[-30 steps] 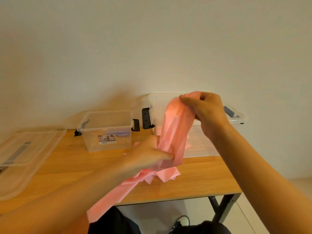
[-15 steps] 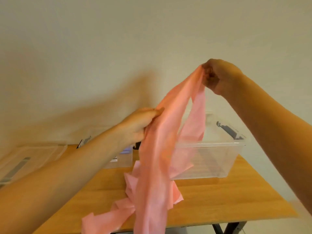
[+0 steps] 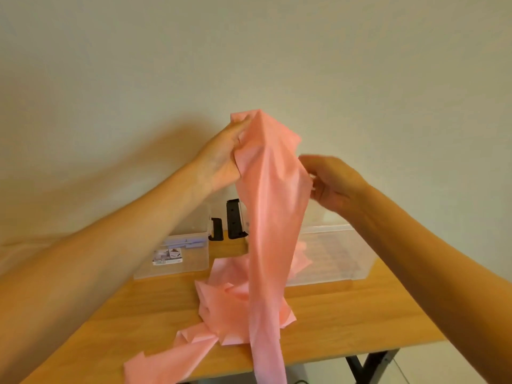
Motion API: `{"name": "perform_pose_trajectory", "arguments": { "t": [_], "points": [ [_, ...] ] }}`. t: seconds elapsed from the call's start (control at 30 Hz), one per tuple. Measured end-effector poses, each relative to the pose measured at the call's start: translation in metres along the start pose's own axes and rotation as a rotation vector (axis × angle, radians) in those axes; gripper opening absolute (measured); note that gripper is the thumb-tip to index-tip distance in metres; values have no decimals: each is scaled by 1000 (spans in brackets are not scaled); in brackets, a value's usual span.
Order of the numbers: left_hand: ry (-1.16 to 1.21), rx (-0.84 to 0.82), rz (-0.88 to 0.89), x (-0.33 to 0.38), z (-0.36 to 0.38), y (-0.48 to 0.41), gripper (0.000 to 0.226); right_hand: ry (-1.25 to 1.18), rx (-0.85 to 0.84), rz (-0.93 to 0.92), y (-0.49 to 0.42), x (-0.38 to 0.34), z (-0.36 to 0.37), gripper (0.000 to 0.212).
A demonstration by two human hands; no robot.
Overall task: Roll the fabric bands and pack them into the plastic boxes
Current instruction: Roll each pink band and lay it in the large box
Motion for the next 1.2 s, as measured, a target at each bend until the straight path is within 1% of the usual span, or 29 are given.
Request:
{"name": "perform_pose_trajectory", "arguments": {
  "t": [0.1,0.13,0.2,0.3,0.37,0.4,0.47,0.5,0.53,0.57,0.6,0.63,0.67,0.7,0.73,0.77,0.8,0.87,0.93,0.97,1.03,1.1,1.13,1.2],
  "points": [
    [-48,-143,-81,-27,12,2,39,-22,45,-189,-14,-46,1,40],
    [-75,-171,-123,-43,13,4,46,-4,57,-235,-19,-60,2,44],
    [-90,-156,-160,-65,7,6,52,49,86,-304,-28,-82,-2,45],
    [-52,-75,-98,-63,-4,6,43,74,191,-377,-34,-99,-18,31],
    [-51,-20,-47,-47,-11,0,36,36,196,-323,-27,-87,-20,22],
    [-54,-2,-32,-39,-10,-3,35,14,150,-232,-21,-70,-14,26],
    [-38,17,-12,-28,-5,-10,33,15,9,-6,1,-23,-1,51],
    [-23,37,6,-24,-3,-13,26,24,-55,57,13,-2,6,59],
    [-16,65,27,-21,-3,-15,16,28,-113,71,24,11,13,57],
    [-18,103,56,-17,-4,-16,8,45,-132,50,28,19,13,48],
    [-15,145,82,-12,-6,-16,6,57,-103,21,29,20,10,41],
    [-4,193,114,-7,-10,-15,8,89,-43,-1,26,19,1,48],
    [25,229,139,-1,-17,-15,9,105,18,-12,24,15,-7,61],
    [62,246,155,4,-23,-14,8,104,57,-33,18,7,-14,72],
    [104,243,147,4,-26,-14,7,88,68,-76,11,-4,-18,77],
    [135,225,104,-2,-28,-14,8,62,65,-126,6,-17,-19,78],
    [139,185,31,-15,-24,-13,15,29,57,-172,0,-29,-19,76],
    [82,124,-149,-59,-15,-9,36,12,60,-227,-9,-44,-16,72],
    [20,86,-305,-104,-7,1,56,66,61,-261,-15,-50,-12,71],
    [-8,69,-355,-120,-3,7,60,104,64,-270,-17,-51,-11,71],
    [-59,67,-390,-137,2,15,52,196,78,-280,-19,-50,-11,69],
    [-166,131,-316,-135,-2,20,39,292,99,-296,-17,-51,-14,66],
    [-218,161,-261,-132,-5,21,36,318,113,-306,-16,-52,-16,65],
    [-321,182,-226,-135,-7,25,36,322,124,-320,-15,-54,-19,62]
  ]
}}
Point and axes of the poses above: each hand's wrist, its own y-axis away from the middle knuckle, its own z-axis out of the palm, x = y × z, the point moved 10 cm from there along -y, towards the middle knuckle, and after that the axes turned 12 degrees about -z, right-handed, at the moved point
